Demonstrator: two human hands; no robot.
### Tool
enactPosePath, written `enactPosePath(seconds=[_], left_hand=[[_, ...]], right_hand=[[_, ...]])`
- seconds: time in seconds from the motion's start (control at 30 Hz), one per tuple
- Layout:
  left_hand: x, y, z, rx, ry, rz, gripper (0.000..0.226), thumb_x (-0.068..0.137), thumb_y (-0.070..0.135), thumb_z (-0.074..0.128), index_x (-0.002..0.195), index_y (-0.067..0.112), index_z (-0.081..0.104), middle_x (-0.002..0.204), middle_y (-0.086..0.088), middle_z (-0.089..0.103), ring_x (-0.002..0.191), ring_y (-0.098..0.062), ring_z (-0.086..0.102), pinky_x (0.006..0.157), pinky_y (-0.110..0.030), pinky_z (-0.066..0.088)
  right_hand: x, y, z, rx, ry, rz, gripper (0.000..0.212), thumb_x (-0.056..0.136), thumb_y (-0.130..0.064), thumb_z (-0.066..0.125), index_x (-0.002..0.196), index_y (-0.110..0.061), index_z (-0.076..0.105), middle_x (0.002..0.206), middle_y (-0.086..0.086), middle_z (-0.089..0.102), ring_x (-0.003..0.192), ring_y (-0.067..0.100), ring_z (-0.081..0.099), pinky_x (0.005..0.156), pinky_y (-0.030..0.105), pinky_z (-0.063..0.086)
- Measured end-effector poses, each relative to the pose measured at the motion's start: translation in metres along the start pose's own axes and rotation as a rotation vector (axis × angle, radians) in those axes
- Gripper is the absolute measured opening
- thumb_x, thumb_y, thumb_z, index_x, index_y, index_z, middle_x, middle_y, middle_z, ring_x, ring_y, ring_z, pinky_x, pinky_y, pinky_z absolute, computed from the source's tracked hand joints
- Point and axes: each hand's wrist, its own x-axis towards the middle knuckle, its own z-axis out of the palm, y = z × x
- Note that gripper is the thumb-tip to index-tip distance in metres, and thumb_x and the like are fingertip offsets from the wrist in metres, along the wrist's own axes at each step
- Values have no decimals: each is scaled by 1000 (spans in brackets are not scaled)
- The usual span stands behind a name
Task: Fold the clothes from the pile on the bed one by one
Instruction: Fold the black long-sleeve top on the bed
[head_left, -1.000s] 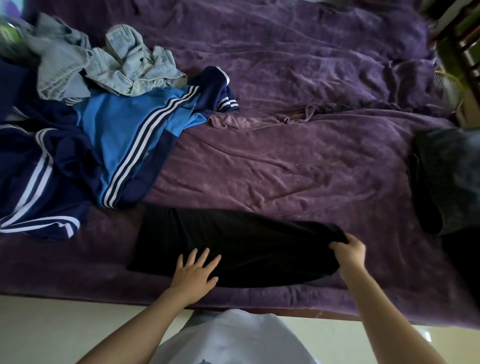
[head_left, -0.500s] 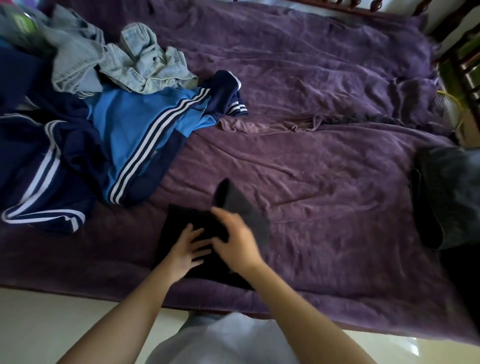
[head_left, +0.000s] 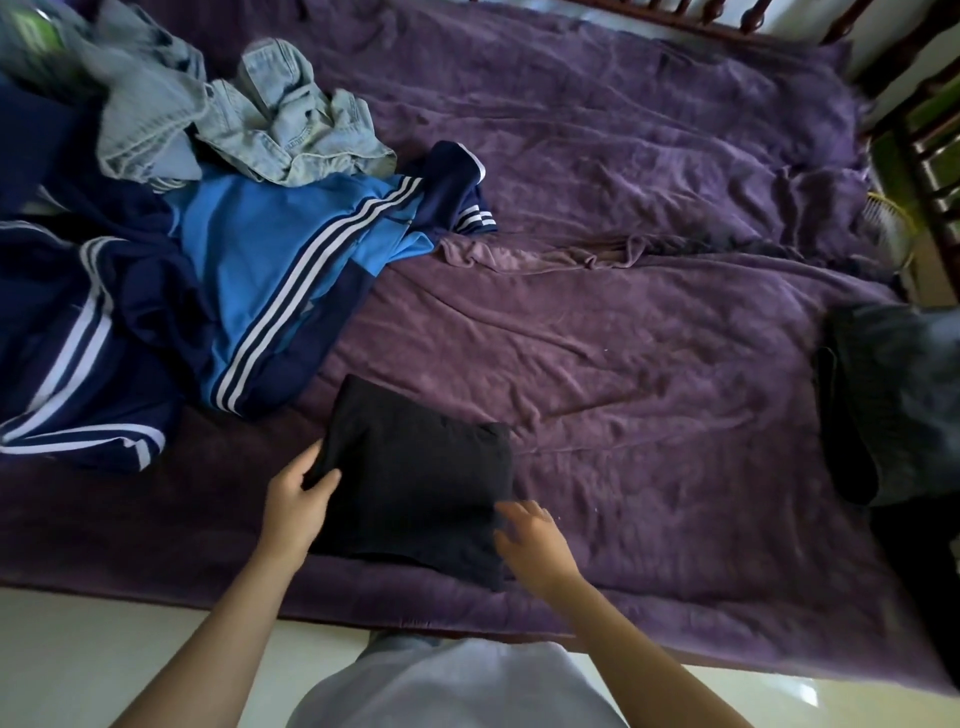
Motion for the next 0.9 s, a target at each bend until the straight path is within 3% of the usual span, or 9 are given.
enactPosePath(seconds=[0.13, 0.3, 0.37, 0.47, 0.57, 0.67, 0.73, 0.83, 0.9], left_hand=[[-11, -25, -6, 458, -8, -139, 71, 87, 8, 63, 146, 2, 23, 144, -23, 37, 132, -38, 37, 105, -43, 33], [-22, -37, 10, 1172, -137, 593, 65, 70, 32, 70, 129, 10, 53, 126, -27, 56, 111, -46, 56, 81, -56, 50], [-14, -39, 14, 1358, -357, 597, 84, 54, 39, 85, 130, 20, 56, 138, -23, 47, 118, -46, 52, 85, -59, 47], [8, -58, 9, 1511, -557, 417, 98, 80, 47, 65, 148, 36, -4, 154, -9, -23, 142, -43, 3, 111, -59, 16], [24, -64, 12, 1534, -619, 325, 105, 82, 49, 63, 144, 37, -20, 151, -3, -34, 142, -41, -10, 113, -57, 7], [30, -62, 17, 1522, -622, 274, 111, 77, 49, 68, 144, 37, -20, 150, -2, -35, 141, -42, -9, 113, -57, 9], [31, -62, 18, 1507, -617, 264, 111, 77, 50, 67, 144, 38, -20, 150, -1, -35, 141, -42, -10, 113, -58, 10], [30, -59, 20, 1450, -618, 217, 112, 73, 62, 64, 144, 39, -19, 149, 1, -37, 141, -41, -12, 113, -58, 9], [28, -48, 25, 1401, -601, 161, 119, 65, 76, 59, 145, 37, -19, 150, -1, -35, 142, -40, -11, 113, -56, 6]], right_hand=[[7, -11, 29, -301, -71, -141, 65, 94, -26, 44, 150, -26, 11, 155, 8, 12, 140, 28, 19, 109, 41, 25], [21, -12, 56, -479, -93, -119, 77, 92, -39, 49, 151, -24, 1, 156, 22, -4, 144, 35, 2, 113, 47, 16], [27, -11, 64, -531, -102, -96, 87, 89, -46, 52, 150, -21, -4, 155, 25, -7, 143, 39, -3, 113, 51, 13], [38, -17, 72, -575, -115, -69, 97, 86, -46, 58, 149, -19, -11, 153, 27, -12, 142, 42, -8, 112, 57, 9], [49, -23, 72, -629, -155, -24, 100, 86, -43, 59, 148, -17, -15, 152, 28, -14, 142, 43, -10, 111, 60, 7], [46, -22, 65, -696, 55, -70, 71, 90, -28, 56, 150, -26, 18, 150, 28, 22, 140, 39, 24, 108, 53, 29], [43, -24, 53, -737, 79, -136, 63, 71, -30, 74, 131, -34, 53, 125, 19, 59, 114, 32, 58, 84, 37, 53], [44, -28, 26, -688, 119, -177, 71, 24, -29, 90, 92, -33, 74, 75, 6, 67, 66, 20, 65, 44, 19, 44], [42, -34, 3, -645, 78, -176, 66, 43, -23, 87, 106, -27, 70, 85, 4, 64, 75, 22, 63, 46, 22, 39]])
